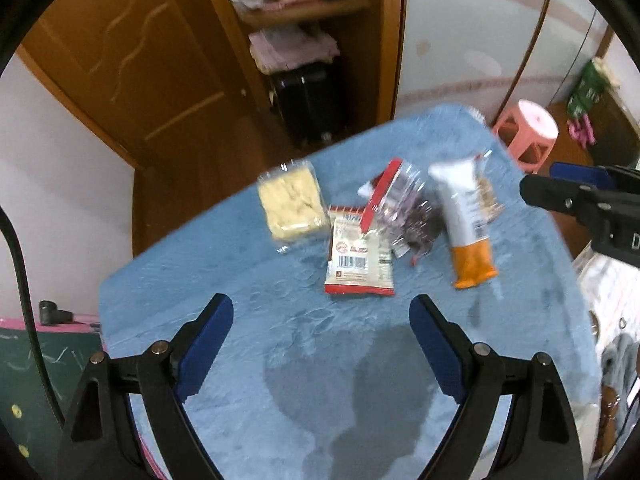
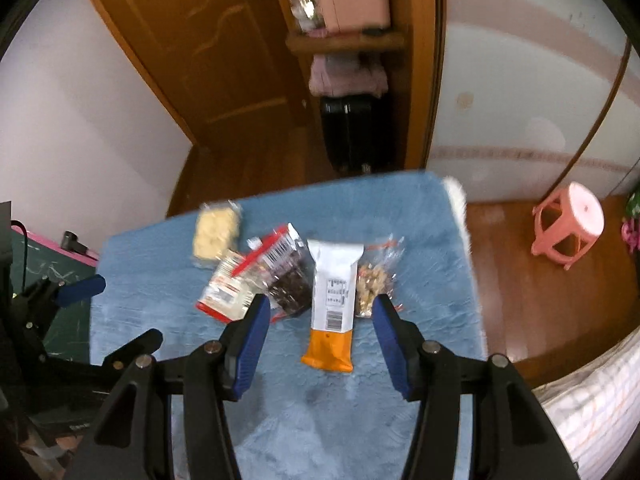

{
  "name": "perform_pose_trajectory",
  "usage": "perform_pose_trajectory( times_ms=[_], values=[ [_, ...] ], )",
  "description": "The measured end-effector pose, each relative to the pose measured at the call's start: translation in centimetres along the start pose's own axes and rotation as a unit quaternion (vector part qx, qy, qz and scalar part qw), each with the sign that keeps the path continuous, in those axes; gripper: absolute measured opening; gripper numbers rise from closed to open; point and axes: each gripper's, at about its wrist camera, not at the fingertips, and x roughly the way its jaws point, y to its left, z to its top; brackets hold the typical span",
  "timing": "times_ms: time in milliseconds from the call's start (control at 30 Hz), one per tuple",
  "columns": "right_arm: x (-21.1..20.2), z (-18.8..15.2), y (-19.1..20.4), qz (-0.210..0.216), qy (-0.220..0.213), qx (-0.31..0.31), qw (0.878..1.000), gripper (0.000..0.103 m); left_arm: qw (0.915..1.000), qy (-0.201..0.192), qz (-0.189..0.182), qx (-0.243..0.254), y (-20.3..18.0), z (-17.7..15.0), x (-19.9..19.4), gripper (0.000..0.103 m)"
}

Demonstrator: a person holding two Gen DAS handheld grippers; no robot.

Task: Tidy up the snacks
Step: 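Grasp the red-striped packet with the left tool while the right tool grasps the orange-and-white bar, then carry the red-striped packet with the left tool while the right tool carries the orange bar into the tray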

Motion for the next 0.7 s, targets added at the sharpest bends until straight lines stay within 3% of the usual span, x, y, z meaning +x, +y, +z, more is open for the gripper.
perform_pose_trajectory(
  times_ms=[167, 333, 567, 633, 667, 700],
  values=[
    [6.2, -1.2, -0.4, -0.005, 0.057, 0.022, 0.998, 0.054, 0.9988, 0.035, -0.030, -0.019, 0.5, 0.6, 5.0, 0.089],
    [9.7, -2.3, -0.3, 0.003, 0.088, 0.040, 0.995, 0.054, 0.9961, 0.051, -0.061, -0.037, 0.7, 1.1, 7.8, 0.089],
    [11.3, -3.0, 0.0, -0.004, 0.096, 0.036, 0.995, 0.052, 0.9930, 0.070, -0.083, -0.047, 0.2, 1.7, 10.7, 0.089],
    [11.3, -3.0, 0.3, -0.011, 0.092, 0.026, 0.995, 0.042, 0.9927, 0.072, -0.085, -0.048, 0.2, 1.8, 11.3, 0.089],
    [11.3, -3.0, 0.4, -0.017, 0.089, 0.021, 0.996, 0.041, 0.9925, 0.072, -0.086, -0.050, 0.0, 1.7, 11.6, 0.083],
    [11.3, -3.1, 0.5, -0.016, 0.089, 0.018, 0.996, 0.041, 0.9922, 0.072, -0.088, -0.051, 0.0, 1.7, 11.9, 0.067]
  ],
)
